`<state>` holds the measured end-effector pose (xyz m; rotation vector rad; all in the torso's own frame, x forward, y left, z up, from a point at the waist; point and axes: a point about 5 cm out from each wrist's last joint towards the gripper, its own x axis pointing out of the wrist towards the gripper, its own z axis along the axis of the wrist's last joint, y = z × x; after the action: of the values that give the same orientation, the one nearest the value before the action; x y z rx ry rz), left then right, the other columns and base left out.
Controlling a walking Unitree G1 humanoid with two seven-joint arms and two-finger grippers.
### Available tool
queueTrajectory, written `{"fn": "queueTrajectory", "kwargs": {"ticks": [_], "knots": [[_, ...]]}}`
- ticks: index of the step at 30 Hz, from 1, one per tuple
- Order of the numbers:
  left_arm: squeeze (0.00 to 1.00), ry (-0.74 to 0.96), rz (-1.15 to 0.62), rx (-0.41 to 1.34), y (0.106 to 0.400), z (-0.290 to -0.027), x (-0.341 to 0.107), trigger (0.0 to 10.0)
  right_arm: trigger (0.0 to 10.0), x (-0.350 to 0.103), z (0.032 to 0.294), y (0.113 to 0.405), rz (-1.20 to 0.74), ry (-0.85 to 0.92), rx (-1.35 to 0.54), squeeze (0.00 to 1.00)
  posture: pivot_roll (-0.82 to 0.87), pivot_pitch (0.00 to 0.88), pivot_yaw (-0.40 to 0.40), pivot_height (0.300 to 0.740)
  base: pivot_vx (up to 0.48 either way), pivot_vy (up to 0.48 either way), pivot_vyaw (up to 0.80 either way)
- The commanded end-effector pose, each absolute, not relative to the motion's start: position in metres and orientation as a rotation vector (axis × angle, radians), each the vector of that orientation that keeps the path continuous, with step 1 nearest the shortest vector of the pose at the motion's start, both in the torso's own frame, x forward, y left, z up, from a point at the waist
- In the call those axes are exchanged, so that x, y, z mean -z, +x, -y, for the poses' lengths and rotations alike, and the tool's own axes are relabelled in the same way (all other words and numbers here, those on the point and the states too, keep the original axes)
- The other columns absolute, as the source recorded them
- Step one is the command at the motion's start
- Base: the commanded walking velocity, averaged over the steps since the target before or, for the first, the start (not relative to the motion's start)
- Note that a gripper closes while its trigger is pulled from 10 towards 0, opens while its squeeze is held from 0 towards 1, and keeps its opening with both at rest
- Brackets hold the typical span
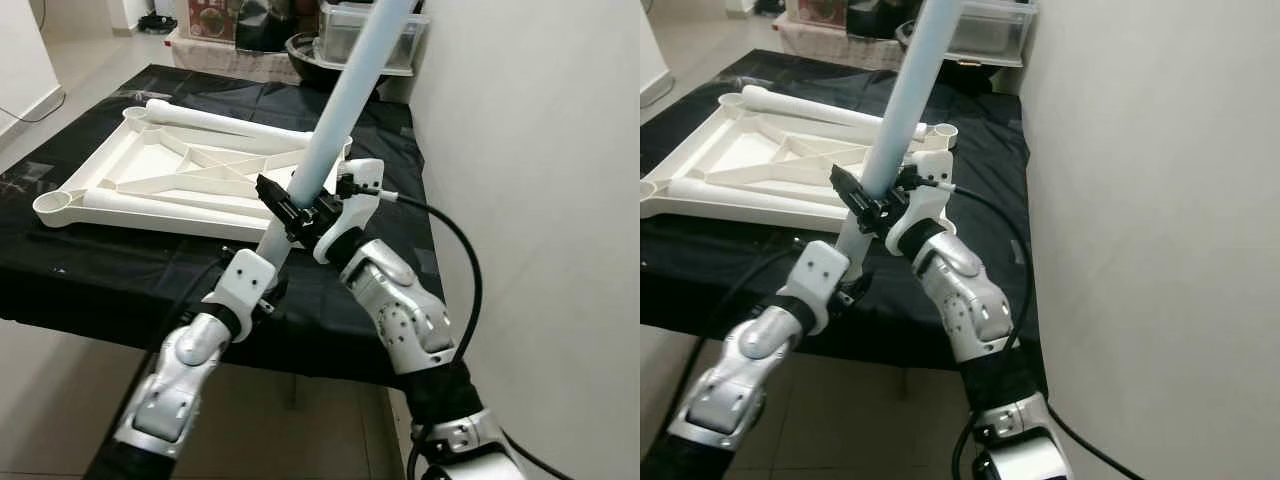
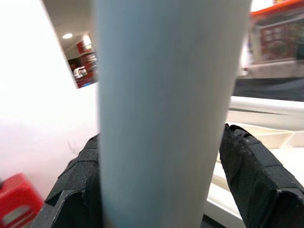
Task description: Building children table
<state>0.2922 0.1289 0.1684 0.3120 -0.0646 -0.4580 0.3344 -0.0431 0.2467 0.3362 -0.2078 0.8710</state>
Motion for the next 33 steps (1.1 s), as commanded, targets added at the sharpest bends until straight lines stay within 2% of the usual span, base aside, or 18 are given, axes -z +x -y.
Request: {"fn": "queueTrajectory", "kwargs": {"ticks": [1, 3, 6, 8, 12, 24, 33], "knots": [[0.0, 0.249, 0.064, 0.548, 0.284, -0.128, -0.173, 10.0, 10.0, -0.244, 0.046, 0.333, 0.183, 0.334, -0.958, 0.0, 0.21, 0.048, -0.097, 0.74, 0.0, 0.0, 0.0], [0.0, 0.191, 0.045, 0.641, 0.276, -0.127, -0.175, 10.0, 10.0, -0.244, 0.046, 0.329, 0.176, 0.316, -1.073, 0.0, 0.21, 0.048, -0.095, 0.74, 0.0, 0.0, 0.0], [0.0, 0.164, 0.028, 0.691, 0.27, -0.126, -0.174, 10.0, 10.0, -0.244, 0.046, 0.325, 0.161, 0.303, -1.144, 0.0, 0.21, 0.046, -0.094, 0.74, 0.0, 0.0, 0.0], [0.0, 0.1, -0.023, 0.807, 0.255, -0.123, -0.17, 10.0, 10.0, -0.24, 0.047, 0.317, 0.105, 0.264, -1.293, 0.0, 0.21, 0.046, -0.09, 0.74, 0.0, 0.0, 0.0], [0.0, 0.094, -0.058, 0.866, 0.245, -0.121, -0.164, 10.0, 10.0, -0.237, 0.048, 0.311, 0.065, 0.254, -1.39, 0.0, 0.21, 0.046, -0.089, 0.74, 0.0, 0.0, 0.0], [0.0, 0.077, -0.1, 0.904, 0.236, -0.123, -0.162, 10.0, 10.0, -0.232, 0.047, 0.299, -0.007, 0.234, -1.565, 0.0, 0.21, 0.04, -0.088, 0.74, 0.0, 0.0, 0.0], [0.0, 0.06, -0.106, 0.92, 0.233, -0.118, -0.162, 10.0, 10.0, -0.23, 0.047, 0.296, -0.028, 0.23, -1.601, 0.0, 0.2, 0.043, -0.088, 0.74, 0.0, 0.0, 0.0]]}}
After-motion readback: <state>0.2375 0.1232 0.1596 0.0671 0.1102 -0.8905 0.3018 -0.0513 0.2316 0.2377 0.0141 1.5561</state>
